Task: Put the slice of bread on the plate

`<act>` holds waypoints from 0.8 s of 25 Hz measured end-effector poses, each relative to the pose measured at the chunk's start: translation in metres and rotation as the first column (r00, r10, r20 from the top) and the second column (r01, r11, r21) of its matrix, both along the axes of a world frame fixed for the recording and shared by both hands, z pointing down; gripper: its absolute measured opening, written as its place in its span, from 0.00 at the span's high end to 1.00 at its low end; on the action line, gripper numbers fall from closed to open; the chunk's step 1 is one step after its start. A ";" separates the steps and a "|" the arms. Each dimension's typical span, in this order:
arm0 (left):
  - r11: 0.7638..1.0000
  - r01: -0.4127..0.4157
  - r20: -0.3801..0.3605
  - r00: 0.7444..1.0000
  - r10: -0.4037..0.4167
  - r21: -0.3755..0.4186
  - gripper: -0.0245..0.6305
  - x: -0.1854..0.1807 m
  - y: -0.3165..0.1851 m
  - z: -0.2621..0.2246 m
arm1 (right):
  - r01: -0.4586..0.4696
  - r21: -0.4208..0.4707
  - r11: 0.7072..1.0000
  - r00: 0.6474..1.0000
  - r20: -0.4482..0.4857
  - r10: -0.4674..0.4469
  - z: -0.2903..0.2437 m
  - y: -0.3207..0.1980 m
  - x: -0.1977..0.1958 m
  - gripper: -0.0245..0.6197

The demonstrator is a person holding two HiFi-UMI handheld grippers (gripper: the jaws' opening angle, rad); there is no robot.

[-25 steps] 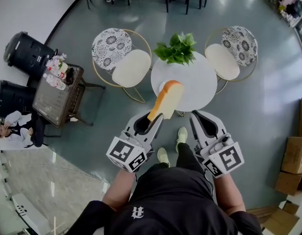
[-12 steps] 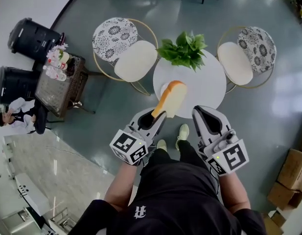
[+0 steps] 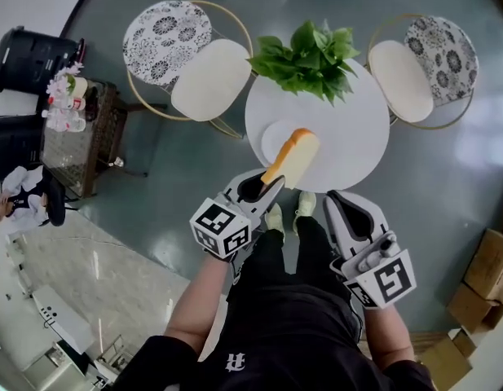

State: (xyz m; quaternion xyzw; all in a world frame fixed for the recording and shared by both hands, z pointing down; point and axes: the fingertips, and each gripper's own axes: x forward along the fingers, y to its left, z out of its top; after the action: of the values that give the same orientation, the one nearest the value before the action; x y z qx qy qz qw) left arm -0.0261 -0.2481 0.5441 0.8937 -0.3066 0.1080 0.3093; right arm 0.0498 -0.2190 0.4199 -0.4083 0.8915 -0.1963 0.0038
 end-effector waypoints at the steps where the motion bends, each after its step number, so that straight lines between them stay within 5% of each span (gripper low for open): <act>1: 1.000 -0.013 0.004 1.000 0.013 -0.014 0.82 0.001 -0.004 0.015 | -0.007 -0.009 1.000 1.000 -0.001 0.007 0.013 -0.001 -0.001 0.96; 8: 0.993 -0.070 0.029 0.997 0.073 -0.096 0.82 0.002 -0.021 0.106 | -0.071 -0.055 0.996 0.997 -0.007 0.071 0.085 -0.007 -0.003 0.96; 20: 0.983 -0.097 0.044 0.994 0.105 -0.157 0.82 0.009 -0.038 0.169 | -0.068 -0.031 0.997 0.997 -0.026 0.067 0.135 -0.031 -0.017 0.96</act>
State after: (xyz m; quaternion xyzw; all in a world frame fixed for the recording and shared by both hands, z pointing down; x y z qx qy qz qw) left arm -0.0171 -0.2860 0.7128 0.8783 -0.2597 0.1703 0.3636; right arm 0.0330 -0.2504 0.5546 -0.4406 0.8739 -0.2054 -0.0072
